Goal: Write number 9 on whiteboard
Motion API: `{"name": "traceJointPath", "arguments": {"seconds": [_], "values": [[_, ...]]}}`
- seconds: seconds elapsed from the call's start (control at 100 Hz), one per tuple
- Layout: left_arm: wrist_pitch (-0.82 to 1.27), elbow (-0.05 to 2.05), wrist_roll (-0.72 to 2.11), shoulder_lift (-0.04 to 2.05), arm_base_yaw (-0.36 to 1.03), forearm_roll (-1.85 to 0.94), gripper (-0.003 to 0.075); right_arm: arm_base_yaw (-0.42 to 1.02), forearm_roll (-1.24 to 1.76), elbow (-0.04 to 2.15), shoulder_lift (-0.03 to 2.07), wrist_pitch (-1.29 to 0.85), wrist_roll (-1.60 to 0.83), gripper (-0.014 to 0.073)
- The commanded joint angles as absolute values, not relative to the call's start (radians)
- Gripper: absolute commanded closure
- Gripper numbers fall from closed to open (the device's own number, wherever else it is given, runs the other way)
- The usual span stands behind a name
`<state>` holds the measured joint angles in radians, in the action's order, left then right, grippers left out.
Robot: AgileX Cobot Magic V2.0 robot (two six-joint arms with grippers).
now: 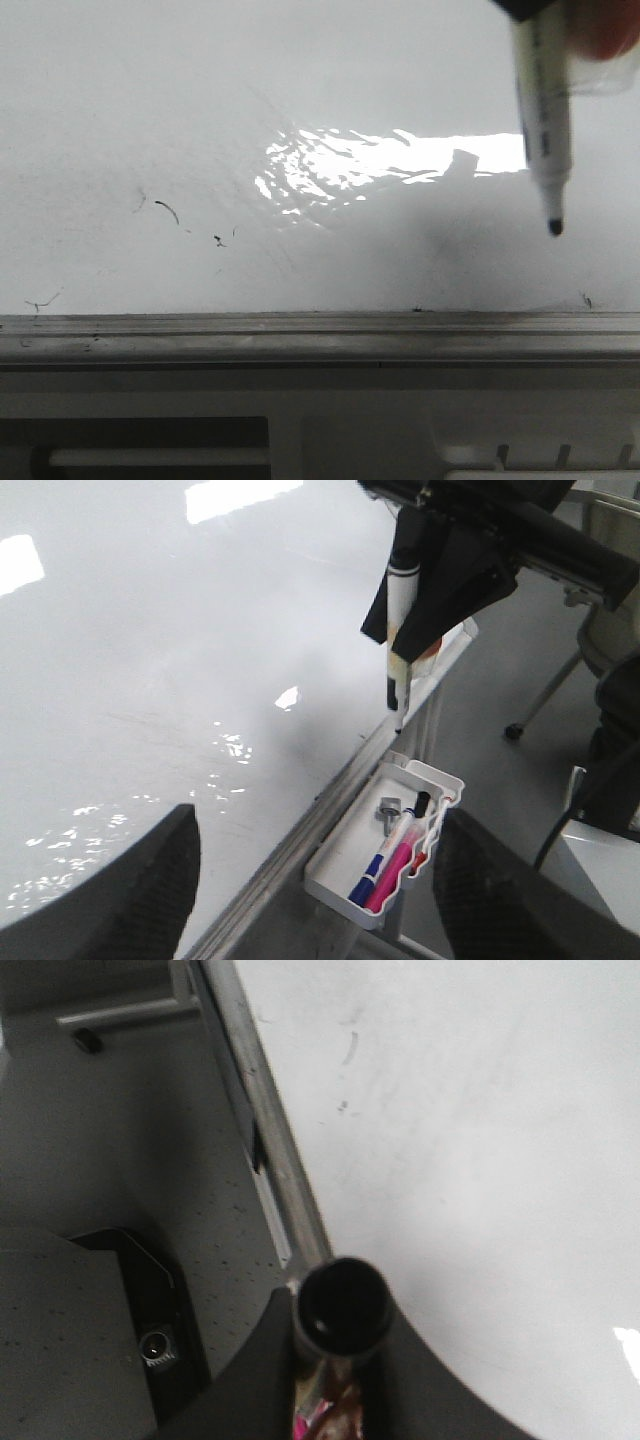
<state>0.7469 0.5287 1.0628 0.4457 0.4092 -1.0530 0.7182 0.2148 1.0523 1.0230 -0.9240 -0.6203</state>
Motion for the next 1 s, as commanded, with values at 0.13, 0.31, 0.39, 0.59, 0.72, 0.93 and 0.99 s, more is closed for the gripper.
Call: {"name": "traceJointPath", "arguments": {"seconds": [0.13, 0.31, 0.39, 0.59, 0.72, 0.93, 0.99], "values": [[0.712, 0.561, 1.021, 0.423, 0.347, -1.078, 0.0259, 0.717, 0.182, 1.004, 0.837, -0.590, -0.554, 0.0632], [0.699, 0.561, 1.021, 0.423, 0.336, -1.078, 0.0259, 0.717, 0.226, 0.627, 0.657, 0.190, -0.554, 0.0638], [0.681, 0.561, 1.021, 0.423, 0.336, -1.078, 0.0259, 0.717, 0.226, 0.514, 0.663, 0.397, -0.554, 0.0638], [0.601, 0.553, 1.021, 0.423, 0.336, -1.080, 0.0259, 0.717, 0.222, 0.467, 0.738, 0.430, -0.554, 0.0639], [0.584, 0.548, 1.021, 0.423, 0.336, -1.080, 0.0259, 0.717, 0.222, 0.467, 0.801, 0.478, -0.554, 0.0640], [0.586, 0.548, 1.021, 0.423, 0.336, -1.080, 0.0259, 0.717, 0.222, 0.467, 0.904, 0.548, -0.554, 0.0640], [0.586, 0.548, 1.021, 0.423, 0.336, -1.080, 0.0259, 0.717, 0.226, 0.467, 0.929, 0.561, -0.554, 0.0640]]}}
